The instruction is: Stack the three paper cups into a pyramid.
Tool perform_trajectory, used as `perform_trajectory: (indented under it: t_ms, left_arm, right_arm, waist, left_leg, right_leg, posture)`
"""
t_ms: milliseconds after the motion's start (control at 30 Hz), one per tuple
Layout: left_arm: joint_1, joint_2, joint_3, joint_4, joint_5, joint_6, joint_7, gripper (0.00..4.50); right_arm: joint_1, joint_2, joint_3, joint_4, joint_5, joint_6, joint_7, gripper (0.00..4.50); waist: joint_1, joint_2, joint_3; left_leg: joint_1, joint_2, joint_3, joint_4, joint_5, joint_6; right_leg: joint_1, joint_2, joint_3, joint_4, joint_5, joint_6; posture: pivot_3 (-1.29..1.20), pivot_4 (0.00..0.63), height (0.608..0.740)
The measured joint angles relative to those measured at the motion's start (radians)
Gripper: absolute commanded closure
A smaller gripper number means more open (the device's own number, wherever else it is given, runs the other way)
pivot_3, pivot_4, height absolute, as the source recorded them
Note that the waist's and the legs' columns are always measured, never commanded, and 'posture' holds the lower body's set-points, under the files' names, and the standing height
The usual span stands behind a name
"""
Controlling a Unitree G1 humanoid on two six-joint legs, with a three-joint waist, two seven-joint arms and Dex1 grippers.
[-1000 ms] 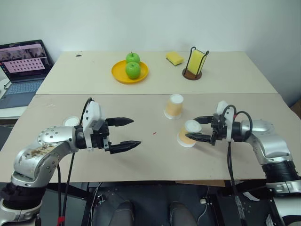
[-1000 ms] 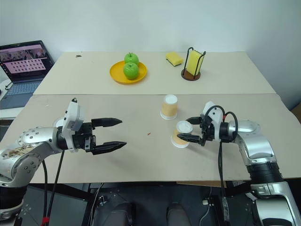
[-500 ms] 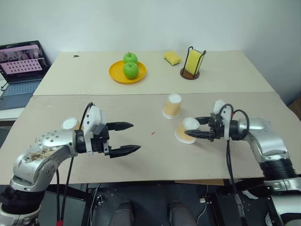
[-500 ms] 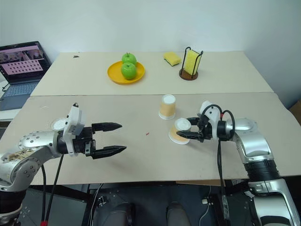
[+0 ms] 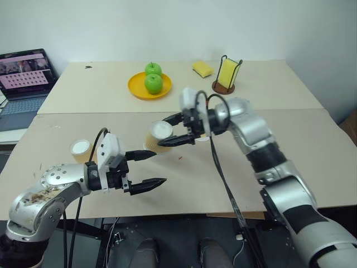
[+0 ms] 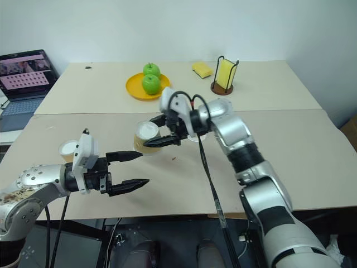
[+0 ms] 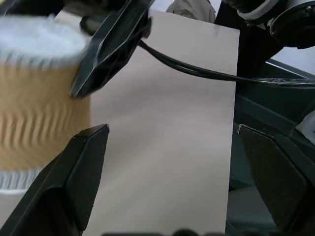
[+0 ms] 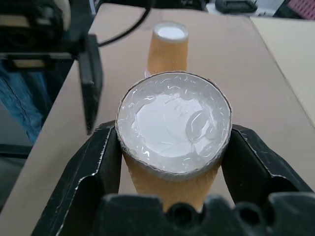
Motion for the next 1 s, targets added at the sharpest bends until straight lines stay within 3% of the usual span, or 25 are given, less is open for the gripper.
perform_trajectory:
  t_ms: [200, 333, 600, 900, 1000]
  left_arm:
    - [0.096, 0.008, 0.083, -0.092, -0.027, 0.03, 0.073, 0.0]
    - [0.181, 0.024, 0.171, -0.166, -0.053, 0.055, 0.118, 0.0]
    - [0.27, 0.027, 0.302, -0.2, -0.056, 0.068, 0.177, 0.0]
    - [0.322, 0.001, 0.314, -0.188, -0.006, 0.036, 0.193, 0.0]
    - [0.315, 0.0, 0.309, -0.175, 0.003, 0.019, 0.191, 0.0]
  right_arm:
    - [-0.145, 0.123, 0.003, 0.43, -0.115, -0.213, -0.045, 1.6]
    - [-0.165, 0.136, -0.021, 0.559, -0.154, -0.285, -0.072, 1.6]
    - [-0.193, 0.165, -0.069, 0.637, -0.197, -0.329, -0.109, 1.6]
    - [-0.193, 0.169, -0.101, 0.645, -0.222, -0.329, -0.107, 1.6]
    - [-0.192, 0.165, -0.114, 0.647, -0.235, -0.329, -0.115, 0.67]
  waist:
    - [-0.006, 0.0, 0.0]
    - [-0.01, 0.0, 0.001]
    - [-0.026, 0.0, 0.001]
    - [-0.027, 0.0, 0.001]
    - [-0.026, 0.0, 0.001]
  left_leg:
    - [-0.002, 0.001, 0.001, -0.002, 0.0, -0.001]
    - [-0.002, 0.001, 0.002, -0.002, 0.0, -0.002]
    - [0.0, 0.001, 0.001, -0.002, 0.0, -0.002]
    - [0.001, 0.001, 0.002, -0.004, 0.0, -0.002]
    - [0.001, 0.001, 0.002, -0.004, 0.0, -0.003]
  right_leg:
    - [-0.007, 0.0, 0.0, 0.003, 0.0, 0.0]
    - [-0.008, 0.0, 0.001, 0.004, 0.0, -0.001]
    - [-0.007, 0.001, 0.001, 0.007, -0.001, -0.002]
    - [-0.007, 0.001, 0.001, 0.007, -0.001, -0.002]
    - [-0.007, 0.0, 0.001, 0.007, -0.001, -0.002]
  posture:
    - [0.0, 0.15, 0.732]
    - [0.0, 0.15, 0.732]
    - [0.0, 0.15, 0.732]
    - [0.0, 0.15, 0.732]
    - [0.0, 0.15, 0.732]
